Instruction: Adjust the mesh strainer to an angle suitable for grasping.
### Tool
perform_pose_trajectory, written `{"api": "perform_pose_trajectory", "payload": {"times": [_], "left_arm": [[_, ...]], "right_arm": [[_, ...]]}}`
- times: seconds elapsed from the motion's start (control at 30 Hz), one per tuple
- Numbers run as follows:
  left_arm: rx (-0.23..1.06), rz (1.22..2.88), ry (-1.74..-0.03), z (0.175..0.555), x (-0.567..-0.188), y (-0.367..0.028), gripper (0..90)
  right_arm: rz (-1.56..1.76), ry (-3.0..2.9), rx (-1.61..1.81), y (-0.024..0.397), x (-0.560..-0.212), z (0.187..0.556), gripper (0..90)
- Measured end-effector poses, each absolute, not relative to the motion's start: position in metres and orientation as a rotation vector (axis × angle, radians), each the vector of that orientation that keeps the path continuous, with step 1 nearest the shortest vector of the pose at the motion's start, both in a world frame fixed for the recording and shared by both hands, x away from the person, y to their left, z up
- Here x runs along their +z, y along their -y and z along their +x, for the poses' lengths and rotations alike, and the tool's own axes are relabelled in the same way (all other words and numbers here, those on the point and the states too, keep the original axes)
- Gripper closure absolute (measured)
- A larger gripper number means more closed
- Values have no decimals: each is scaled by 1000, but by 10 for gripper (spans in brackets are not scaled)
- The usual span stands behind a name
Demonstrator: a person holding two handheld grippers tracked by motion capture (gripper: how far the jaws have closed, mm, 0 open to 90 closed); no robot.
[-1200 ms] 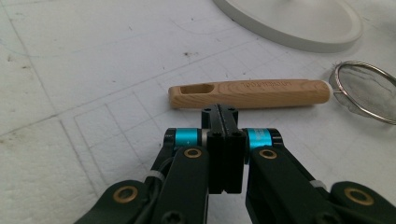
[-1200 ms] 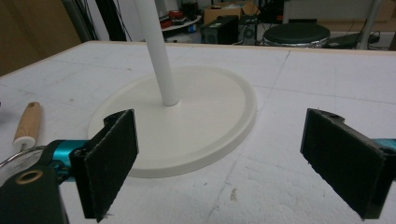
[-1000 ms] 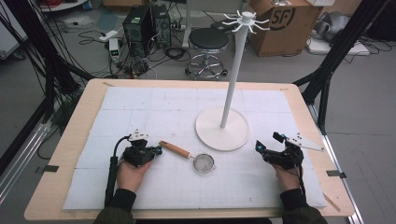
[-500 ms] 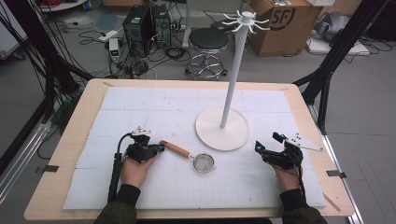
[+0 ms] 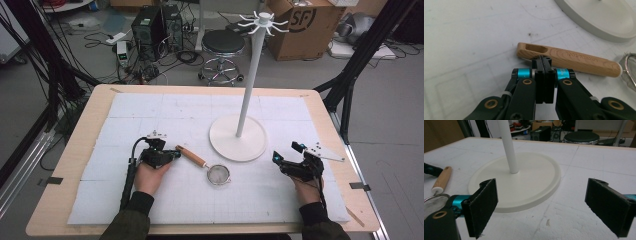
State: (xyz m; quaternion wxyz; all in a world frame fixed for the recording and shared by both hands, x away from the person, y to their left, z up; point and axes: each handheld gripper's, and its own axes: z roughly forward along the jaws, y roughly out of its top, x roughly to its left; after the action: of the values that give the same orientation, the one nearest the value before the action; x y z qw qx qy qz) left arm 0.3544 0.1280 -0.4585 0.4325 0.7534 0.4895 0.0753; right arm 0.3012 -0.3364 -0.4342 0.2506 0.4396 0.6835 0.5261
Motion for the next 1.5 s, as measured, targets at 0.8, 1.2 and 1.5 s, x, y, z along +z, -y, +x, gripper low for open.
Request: {"api": "perform_pose_trajectory", "payload": {"times": [0.8, 1.2, 1.5], "left_arm": [[241, 1898, -1164, 373, -460, -110, 900], [244, 1892, -1118, 372, -459, -109, 573], [279, 1794, -1114, 348, -442, -132, 321]], "right_arm": [[1188, -1860, 1438, 334, -435, 302, 104], [1192, -1857, 1454, 335, -434, 303, 104], [1173, -1859, 1553, 326, -426, 298, 104]]}}
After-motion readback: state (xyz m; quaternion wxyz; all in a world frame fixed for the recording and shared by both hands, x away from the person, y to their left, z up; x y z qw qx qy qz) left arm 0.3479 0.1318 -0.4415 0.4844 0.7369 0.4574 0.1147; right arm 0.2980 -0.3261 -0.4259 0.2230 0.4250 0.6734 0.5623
